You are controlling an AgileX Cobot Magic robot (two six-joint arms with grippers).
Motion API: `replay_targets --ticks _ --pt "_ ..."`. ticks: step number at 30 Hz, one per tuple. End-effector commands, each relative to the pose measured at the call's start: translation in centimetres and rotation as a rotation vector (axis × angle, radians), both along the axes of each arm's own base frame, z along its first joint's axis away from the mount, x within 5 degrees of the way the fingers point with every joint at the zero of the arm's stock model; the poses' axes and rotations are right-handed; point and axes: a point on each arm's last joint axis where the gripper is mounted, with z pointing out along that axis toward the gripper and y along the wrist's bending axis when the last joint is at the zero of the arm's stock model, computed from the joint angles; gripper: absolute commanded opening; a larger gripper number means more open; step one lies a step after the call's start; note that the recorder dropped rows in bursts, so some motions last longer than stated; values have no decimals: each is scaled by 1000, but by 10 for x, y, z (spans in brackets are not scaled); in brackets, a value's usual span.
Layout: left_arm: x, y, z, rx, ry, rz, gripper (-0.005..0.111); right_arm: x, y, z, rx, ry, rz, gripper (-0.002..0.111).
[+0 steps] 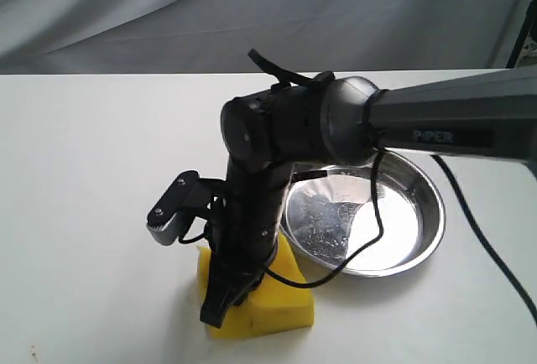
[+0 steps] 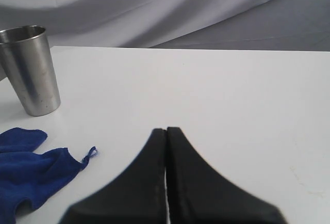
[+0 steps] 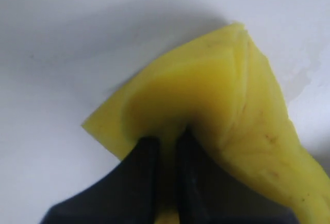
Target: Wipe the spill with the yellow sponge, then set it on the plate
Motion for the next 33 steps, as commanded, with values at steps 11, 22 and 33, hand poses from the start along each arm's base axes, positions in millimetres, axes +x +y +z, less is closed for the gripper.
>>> replay_targets --ticks 11,22,33 --pt "0 0 0 -3 -7 -3 0 -22 0 -14 44 -127 47 0" --pt "0 0 0 -3 -7 -3 0 32 51 -28 -37 -172 135 0" --pt "0 0 0 -3 -7 -3 0 75 62 -33 -91 -121 57 0"
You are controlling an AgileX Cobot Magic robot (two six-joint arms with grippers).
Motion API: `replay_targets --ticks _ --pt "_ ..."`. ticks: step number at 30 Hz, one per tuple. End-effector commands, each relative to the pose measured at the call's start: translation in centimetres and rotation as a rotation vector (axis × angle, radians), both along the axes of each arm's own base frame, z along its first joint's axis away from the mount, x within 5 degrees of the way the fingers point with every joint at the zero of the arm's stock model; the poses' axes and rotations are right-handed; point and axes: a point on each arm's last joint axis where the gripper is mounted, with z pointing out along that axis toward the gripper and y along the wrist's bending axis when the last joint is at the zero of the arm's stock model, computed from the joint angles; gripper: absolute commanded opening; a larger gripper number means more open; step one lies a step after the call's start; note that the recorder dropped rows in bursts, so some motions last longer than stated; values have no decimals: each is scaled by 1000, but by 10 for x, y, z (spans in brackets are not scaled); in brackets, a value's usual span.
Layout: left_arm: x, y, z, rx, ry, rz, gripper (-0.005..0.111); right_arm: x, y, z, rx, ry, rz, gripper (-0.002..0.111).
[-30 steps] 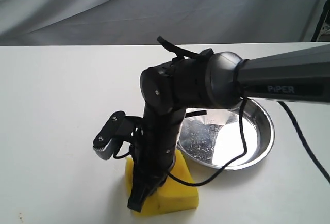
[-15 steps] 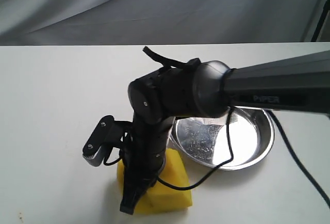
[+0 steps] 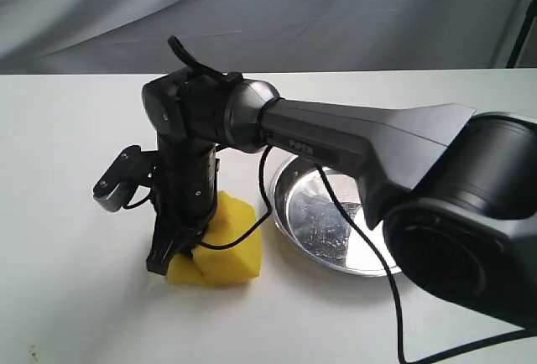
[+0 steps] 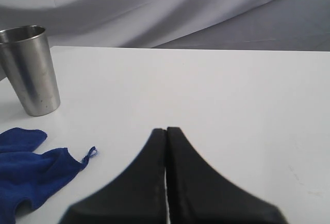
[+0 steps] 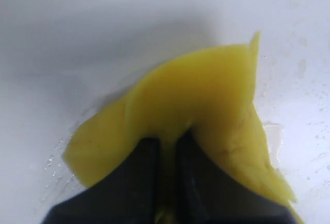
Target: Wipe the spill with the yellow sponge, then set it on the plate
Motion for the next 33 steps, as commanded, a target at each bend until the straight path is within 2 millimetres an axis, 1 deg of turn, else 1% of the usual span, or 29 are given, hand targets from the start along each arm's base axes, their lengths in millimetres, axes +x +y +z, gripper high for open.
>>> replay_targets --ticks 1,4,8,10,13,18,22,24,26,29,33 --pt "0 0 0 -3 -7 -3 0 12 -8 -19 -53 4 -22 0" --pt "0 0 0 -3 -7 -3 0 8 -8 -17 -37 32 -34 0" --pt "0 0 0 -3 -7 -3 0 -10 -11 -12 18 148 -30 0" --pt "0 0 0 -3 -7 -3 0 -19 -16 -9 18 179 -22 0" --pt "0 0 0 -3 -7 -3 0 -36 -26 -2 -9 199 -12 0" --pt "0 0 0 -3 -7 -3 0 -65 -41 10 28 164 7 0" --pt "0 0 0 -3 -7 -3 0 -90 -58 14 21 161 15 0" --pt "0 0 0 -3 -7 -3 0 -99 -69 16 27 146 7 0" --pt "0 0 0 -3 -7 -3 0 -105 -78 19 43 126 -3 0" --pt "0 0 0 -3 -7 -3 0 -109 -85 22 77 86 -17 0" --pt "0 0 0 -3 -7 -3 0 -104 -81 16 135 14 -19 0"
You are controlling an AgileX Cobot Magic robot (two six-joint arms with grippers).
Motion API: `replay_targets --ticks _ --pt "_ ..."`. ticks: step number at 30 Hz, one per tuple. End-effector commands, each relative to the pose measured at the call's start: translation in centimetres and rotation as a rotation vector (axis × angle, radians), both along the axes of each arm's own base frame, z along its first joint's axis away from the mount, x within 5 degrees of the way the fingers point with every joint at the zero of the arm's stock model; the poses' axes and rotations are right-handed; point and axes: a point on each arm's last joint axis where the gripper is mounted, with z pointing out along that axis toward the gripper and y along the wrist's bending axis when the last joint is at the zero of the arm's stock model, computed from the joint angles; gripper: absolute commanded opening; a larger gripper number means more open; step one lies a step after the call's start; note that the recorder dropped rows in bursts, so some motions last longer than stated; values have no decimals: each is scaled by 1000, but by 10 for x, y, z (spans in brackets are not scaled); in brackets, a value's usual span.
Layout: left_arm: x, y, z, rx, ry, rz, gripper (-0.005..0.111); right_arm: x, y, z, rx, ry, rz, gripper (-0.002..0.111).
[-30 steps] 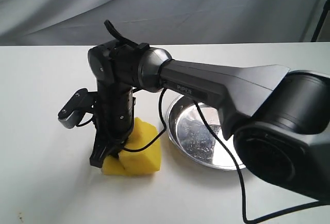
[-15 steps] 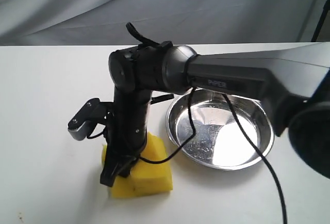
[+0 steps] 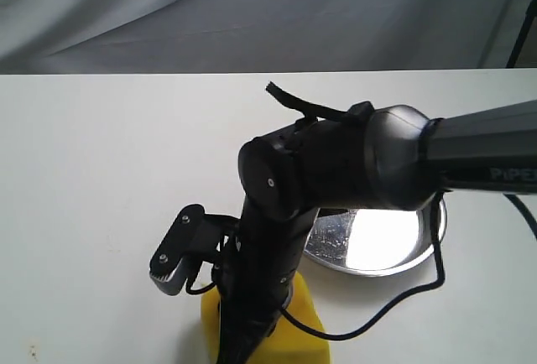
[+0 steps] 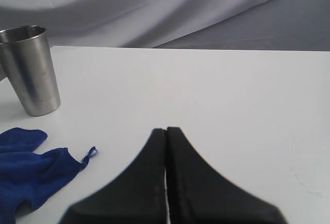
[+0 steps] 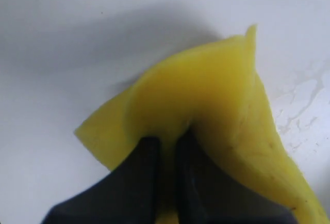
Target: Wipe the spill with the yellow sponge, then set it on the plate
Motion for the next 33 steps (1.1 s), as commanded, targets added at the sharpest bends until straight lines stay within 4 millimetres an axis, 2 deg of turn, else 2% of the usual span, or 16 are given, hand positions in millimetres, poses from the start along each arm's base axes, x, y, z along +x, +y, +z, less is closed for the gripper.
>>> replay_targets --ticks 1,5,7,8,10,11,14,16,18,19,20,22,24,28,31,33 --pt "0 0 0 -3 -7 -3 0 10 9 -10 92 -123 27 0" --pt "0 0 0 -3 -7 -3 0 30 24 -16 100 -181 56 0" --pt "0 0 0 -3 -7 -3 0 48 36 -17 110 -204 57 0" --pt "0 0 0 -3 -7 -3 0 66 48 -17 132 -237 47 0" --pt "0 0 0 -3 -7 -3 0 87 58 -17 158 -266 30 0" --pt "0 0 0 -3 -7 -3 0 108 64 -16 172 -282 9 0" --pt "0 0 0 -3 -7 -3 0 152 63 -14 175 -309 -28 0" --pt "0 0 0 -3 -7 -3 0 163 57 -15 155 -261 -49 0" --pt "0 0 0 -3 -7 -3 0 152 47 -21 70 -113 -38 0" --pt "0 0 0 -3 -7 -3 0 137 41 -22 -24 16 -16 0" --pt "0 0 0 -3 -7 -3 0 132 42 -24 -40 43 -15 0" --pt "0 0 0 -3 -7 -3 0 113 53 -33 -53 84 14 0" --pt "0 0 0 -3 -7 -3 0 76 73 -45 -88 123 106 0" --pt "0 0 0 -3 -7 -3 0 20 110 -46 -88 136 239 0" --pt "0 0 0 -3 -7 -3 0 11 121 -42 -78 80 282 0" --pt "0 0 0 -3 -7 -3 0 18 124 -41 -64 -10 294 0"
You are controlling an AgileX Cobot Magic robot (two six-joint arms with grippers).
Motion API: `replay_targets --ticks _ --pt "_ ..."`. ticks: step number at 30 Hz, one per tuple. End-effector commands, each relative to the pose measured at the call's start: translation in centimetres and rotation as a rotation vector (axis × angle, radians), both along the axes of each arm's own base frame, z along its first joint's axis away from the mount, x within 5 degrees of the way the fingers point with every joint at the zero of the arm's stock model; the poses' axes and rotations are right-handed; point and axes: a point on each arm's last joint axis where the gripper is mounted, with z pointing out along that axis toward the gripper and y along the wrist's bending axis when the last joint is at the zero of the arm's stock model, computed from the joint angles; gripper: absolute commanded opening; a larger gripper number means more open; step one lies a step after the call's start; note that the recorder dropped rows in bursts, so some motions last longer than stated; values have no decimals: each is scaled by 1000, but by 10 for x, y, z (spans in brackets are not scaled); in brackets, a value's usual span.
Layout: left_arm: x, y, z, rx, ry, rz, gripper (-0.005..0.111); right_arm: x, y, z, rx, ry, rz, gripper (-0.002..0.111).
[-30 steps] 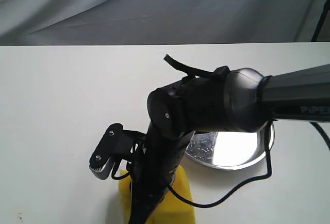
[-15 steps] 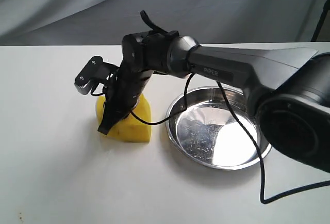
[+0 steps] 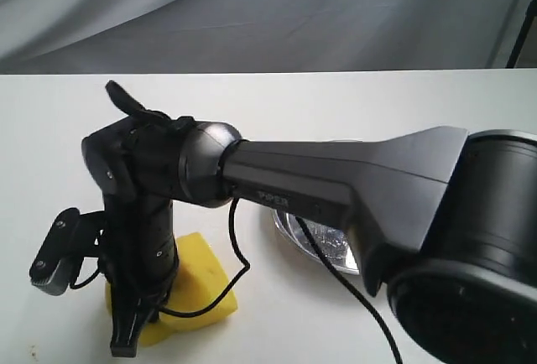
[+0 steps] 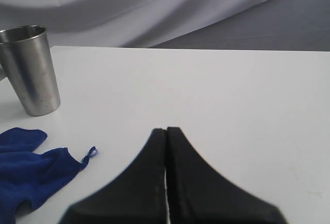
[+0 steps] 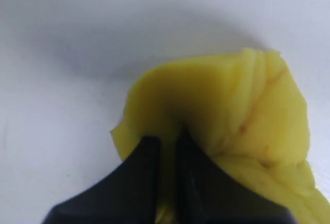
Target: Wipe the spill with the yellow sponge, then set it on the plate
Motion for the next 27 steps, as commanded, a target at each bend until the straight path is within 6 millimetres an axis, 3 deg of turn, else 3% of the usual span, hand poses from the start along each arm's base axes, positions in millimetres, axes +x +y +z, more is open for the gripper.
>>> replay_targets --ticks 1,6,9,11,13,16,19,24,27 --pt "0 0 0 -3 -7 -3 0 -3 5 -19 -16 -26 21 0" --pt "0 0 0 -3 -7 -3 0 58 -23 -18 27 -171 -96 0" --pt "0 0 0 -3 -7 -3 0 110 -57 -16 103 -208 -347 0" --pt "0 0 0 -3 -7 -3 0 132 -81 -16 114 -167 -473 0" --pt "0 0 0 -3 -7 -3 0 139 -96 -17 101 -83 -529 0" --pt "0 0 0 -3 -7 -3 0 130 -102 -18 57 23 -436 0" --pt "0 0 0 -3 -7 -3 0 110 -94 -18 33 142 -359 0" --pt "0 0 0 -3 -7 -3 0 82 -68 -16 41 210 -292 0" --pt "0 0 0 -3 -7 -3 0 52 -41 -15 57 246 -241 0"
